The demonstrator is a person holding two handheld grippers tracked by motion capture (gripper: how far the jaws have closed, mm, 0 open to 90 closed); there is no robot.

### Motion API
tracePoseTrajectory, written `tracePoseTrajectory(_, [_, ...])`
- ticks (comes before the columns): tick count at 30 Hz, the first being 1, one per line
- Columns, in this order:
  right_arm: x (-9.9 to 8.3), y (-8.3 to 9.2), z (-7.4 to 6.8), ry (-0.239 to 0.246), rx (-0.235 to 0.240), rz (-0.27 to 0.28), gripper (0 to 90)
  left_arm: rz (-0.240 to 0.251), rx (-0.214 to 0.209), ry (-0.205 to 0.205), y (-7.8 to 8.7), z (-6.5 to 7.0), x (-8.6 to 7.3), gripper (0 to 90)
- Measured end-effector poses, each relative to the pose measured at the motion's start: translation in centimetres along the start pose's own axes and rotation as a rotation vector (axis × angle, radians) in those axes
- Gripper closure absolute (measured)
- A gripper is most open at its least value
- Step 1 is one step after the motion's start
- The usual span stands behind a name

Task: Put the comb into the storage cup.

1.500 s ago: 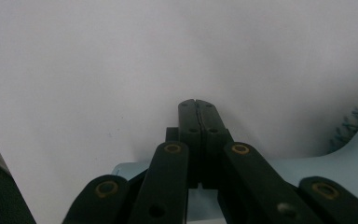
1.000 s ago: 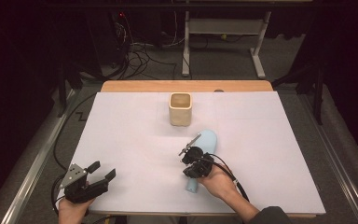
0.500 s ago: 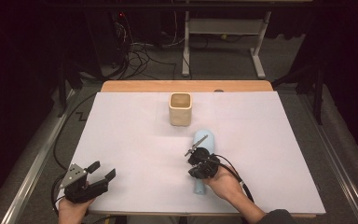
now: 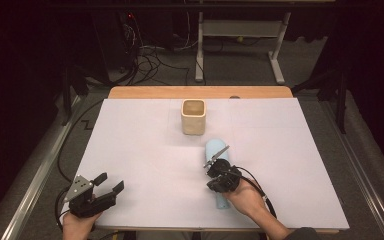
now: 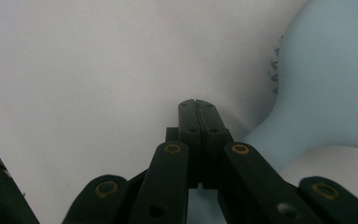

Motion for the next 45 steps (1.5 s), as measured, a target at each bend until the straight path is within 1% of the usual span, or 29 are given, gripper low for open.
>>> tracePoseTrajectory(9, [-0.6, 0.4, 0.6, -0.026, -0.009, 0.008, 90.0, 0.004, -0.001, -0.003, 0.0, 0.0, 0.0, 28.4])
tracePoseTrajectory(14, [-0.9, 0.5, 1.0, -0.026, -0.022, 0.009, 90.0, 0.002, 0.000, -0.003, 0.0, 0.0, 0.0, 28.6])
tracePoseTrajectory(16, [-1.0, 0.6, 1.2, -0.033, -0.025, 0.009, 90.0, 0.003, 0.000, -0.005, 0.0, 0.0, 0.0, 28.6])
tracePoseTrajectory(19, [-1.2, 0.7, 1.5, -0.032, -0.025, 0.015, 90.0, 0.004, 0.001, -0.002, 0.0, 0.0, 0.0, 28.6])
tracePoseTrajectory(27, [-1.6, 0.9, 1.9, -0.055, -0.035, 0.015, 90.0, 0.007, 0.002, -0.002, 0.1, 0.0, 0.1, 28.6])
tracePoseTrajectory(28, [-1.7, 0.9, 2.0, -0.049, -0.036, 0.016, 90.0, 0.006, 0.001, -0.002, 0.1, 0.0, 0.1, 28.6])
tracePoseTrajectory(30, [-1.8, 1.0, 2.1, -0.061, -0.040, 0.016, 90.0, 0.004, 0.001, -0.003, 0.0, 0.0, 0.0, 28.6])
tracePoseTrajectory(31, [-1.8, 1.0, 2.2, -0.054, -0.043, 0.016, 90.0, 0.002, 0.000, -0.004, 0.0, 0.0, 0.0, 28.6])
tracePoseTrajectory(34, [-2.0, 1.1, 2.3, -0.066, -0.046, 0.018, 90.0, 0.003, 0.000, -0.004, 0.0, 0.0, 0.0, 28.6])
tracePoseTrajectory(36, [-2.0, 1.2, 2.6, -0.055, -0.048, 0.022, 90.0, 0.006, 0.001, 0.000, 0.0, 0.0, 0.1, 28.6])
tracePoseTrajectory(37, [-2.1, 1.2, 2.6, -0.073, -0.049, 0.020, 90.0, 0.006, 0.002, 0.000, 0.0, 0.0, 0.1, 28.6])
tracePoseTrajectory(39, [-2.2, 1.3, 2.8, -0.069, -0.052, 0.021, 90.0, 0.005, 0.001, 0.000, 0.0, 0.0, 0.0, 28.6])
tracePoseTrajectory(40, [-2.2, 1.3, 2.9, -0.073, -0.054, 0.023, 90.0, 0.004, 0.001, -0.001, 0.0, 0.0, 0.0, 28.6])
tracePoseTrajectory(41, [-2.3, 1.4, 2.9, -0.087, -0.056, 0.019, 90.0, 0.005, 0.001, 0.000, 0.0, 0.0, 0.0, 28.6])
tracePoseTrajectory(43, [-2.3, 1.4, 3.2, -0.068, -0.059, 0.023, 90.0, 0.006, 0.001, -0.001, 0.0, 0.0, 0.1, 28.6])
tracePoseTrajectory(45, [-2.5, 1.5, 3.2, -0.086, -0.061, 0.021, 90.0, 0.007, 0.001, 0.001, 0.0, 0.0, 0.1, 28.6])
Point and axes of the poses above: each handheld gripper's, and its own axes: y roughly backward along the jaws, x roughly out of its top, z roughly to its right, the point moved 8 cm from there along -y, roughly forward along the jaws, and after that the axes turned 2 degrees about y, right-handed, at the moved point
